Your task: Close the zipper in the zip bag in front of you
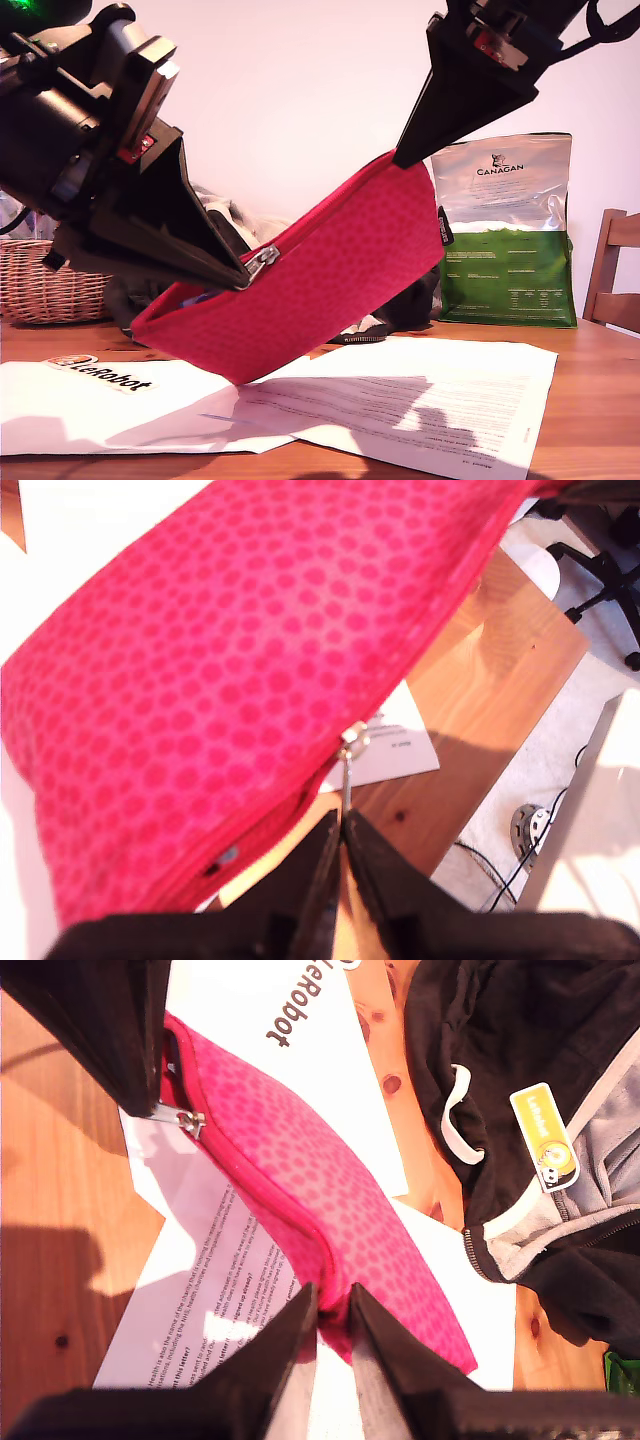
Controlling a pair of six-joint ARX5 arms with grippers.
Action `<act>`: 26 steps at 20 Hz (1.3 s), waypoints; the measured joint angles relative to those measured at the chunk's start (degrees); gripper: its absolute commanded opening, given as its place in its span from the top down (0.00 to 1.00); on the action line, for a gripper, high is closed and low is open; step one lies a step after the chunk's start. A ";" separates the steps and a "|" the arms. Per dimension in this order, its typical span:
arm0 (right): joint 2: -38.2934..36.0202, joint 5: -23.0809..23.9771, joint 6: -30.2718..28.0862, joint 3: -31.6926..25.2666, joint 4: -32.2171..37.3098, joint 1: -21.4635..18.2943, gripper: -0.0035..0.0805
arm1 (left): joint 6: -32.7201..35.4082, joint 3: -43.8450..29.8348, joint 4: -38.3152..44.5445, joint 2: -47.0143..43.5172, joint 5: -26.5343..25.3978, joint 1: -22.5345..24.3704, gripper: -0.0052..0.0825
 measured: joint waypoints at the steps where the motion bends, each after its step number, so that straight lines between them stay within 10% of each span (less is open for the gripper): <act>1: 0.00 0.02 0.00 0.00 0.00 0.00 0.97 | 0.22 0.00 -0.48 0.00 -0.02 0.04 0.97; 26: 0.00 0.15 0.00 0.00 0.02 0.00 0.97 | 4.94 0.02 -7.72 0.00 -1.27 4.07 0.97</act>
